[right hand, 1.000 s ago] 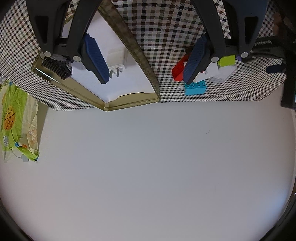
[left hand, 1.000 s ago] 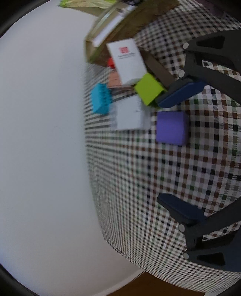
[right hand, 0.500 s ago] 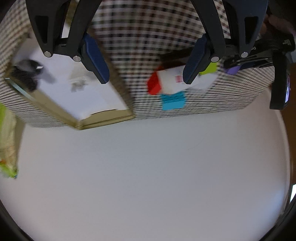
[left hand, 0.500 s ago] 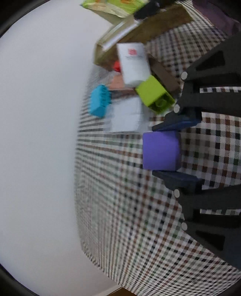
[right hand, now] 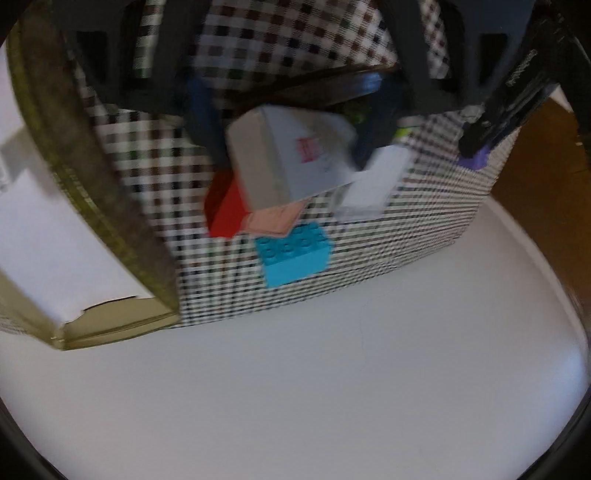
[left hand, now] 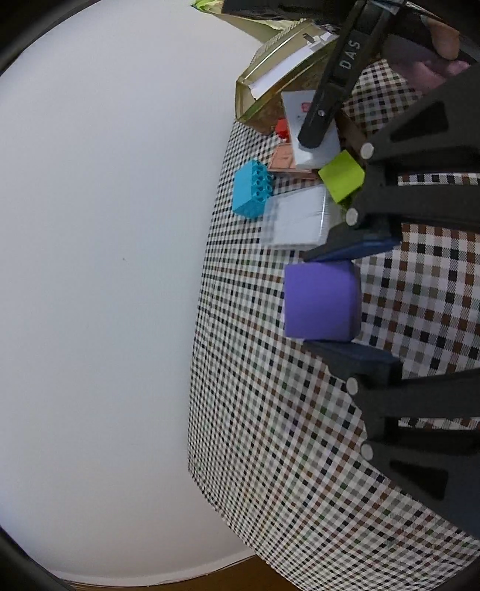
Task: Organize rigid objects
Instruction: 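Grasp the white box with red logo with the right gripper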
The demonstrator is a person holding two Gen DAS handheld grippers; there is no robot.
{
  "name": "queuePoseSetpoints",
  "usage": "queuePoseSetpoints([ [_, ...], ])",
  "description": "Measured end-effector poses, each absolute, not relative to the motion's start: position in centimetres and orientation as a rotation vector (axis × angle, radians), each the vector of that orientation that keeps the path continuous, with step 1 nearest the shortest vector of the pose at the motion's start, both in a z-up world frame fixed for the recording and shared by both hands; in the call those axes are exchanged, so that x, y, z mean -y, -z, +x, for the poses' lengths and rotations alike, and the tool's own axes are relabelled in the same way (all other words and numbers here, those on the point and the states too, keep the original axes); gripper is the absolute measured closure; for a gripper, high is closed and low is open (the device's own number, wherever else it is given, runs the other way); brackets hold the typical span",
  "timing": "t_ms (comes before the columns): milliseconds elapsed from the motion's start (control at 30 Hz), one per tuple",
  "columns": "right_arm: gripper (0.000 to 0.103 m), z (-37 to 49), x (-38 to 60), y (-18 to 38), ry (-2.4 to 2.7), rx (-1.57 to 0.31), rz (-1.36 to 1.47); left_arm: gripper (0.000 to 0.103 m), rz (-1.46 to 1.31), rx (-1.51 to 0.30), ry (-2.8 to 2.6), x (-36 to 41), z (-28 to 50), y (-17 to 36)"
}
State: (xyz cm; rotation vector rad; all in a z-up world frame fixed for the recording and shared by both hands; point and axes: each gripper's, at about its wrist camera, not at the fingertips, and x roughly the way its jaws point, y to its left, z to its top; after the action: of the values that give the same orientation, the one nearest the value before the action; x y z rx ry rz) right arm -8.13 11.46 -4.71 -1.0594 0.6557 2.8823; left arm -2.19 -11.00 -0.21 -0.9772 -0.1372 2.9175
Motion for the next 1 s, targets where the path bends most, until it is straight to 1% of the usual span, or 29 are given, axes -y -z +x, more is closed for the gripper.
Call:
queuePoseSetpoints([
  [33,0.050,-7.9,-11.3,4.6,-2.889,-0.638,-1.051,0.064,-0.974,0.135,-2.919,10.9,-2.1,0.2],
  [100,0.065,-7.2,-10.7,4.1,-2.925,-0.595,-1.029,0.064,-0.968,0.135,-2.918,11.2,-2.3,0.2],
  [200,0.076,-5.8,-9.5,3.1,-2.985,-0.498,-0.962,0.064,-0.949,0.154,-2.924,11.4,-2.4,0.0],
  [267,0.076,-4.8,-9.0,2.1,-3.020,-0.441,-0.878,0.064,-0.931,0.171,-2.936,11.5,-2.2,-0.1],
  [433,0.076,-2.6,-10.3,0.6,-3.055,-0.524,-0.752,0.064,-0.901,0.208,-2.940,11.9,-2.1,-0.2],
  [600,0.076,1.9,-12.2,-2.0,-2.987,-0.408,-0.457,0.064,-0.823,0.218,-2.963,11.7,-1.5,-0.6],
  [700,0.076,4.3,-14.2,-2.8,-2.929,-0.398,-0.345,0.064,-0.774,0.187,-2.972,10.8,-1.0,-1.0],
  [833,0.076,5.8,-16.4,-3.1,-2.864,-0.399,-0.281,0.064,-0.726,0.177,-2.967,9.2,-0.4,-1.3],
  [900,0.076,6.3,-17.2,-3.2,-2.836,-0.382,-0.256,0.064,-0.717,0.184,-2.942,8.2,-0.3,-1.4],
  [1000,0.076,8.2,-19.6,-3.4,-2.784,-0.332,-0.222,0.064,-0.685,0.143,-2.905,5.3,0.1,-1.7],
])
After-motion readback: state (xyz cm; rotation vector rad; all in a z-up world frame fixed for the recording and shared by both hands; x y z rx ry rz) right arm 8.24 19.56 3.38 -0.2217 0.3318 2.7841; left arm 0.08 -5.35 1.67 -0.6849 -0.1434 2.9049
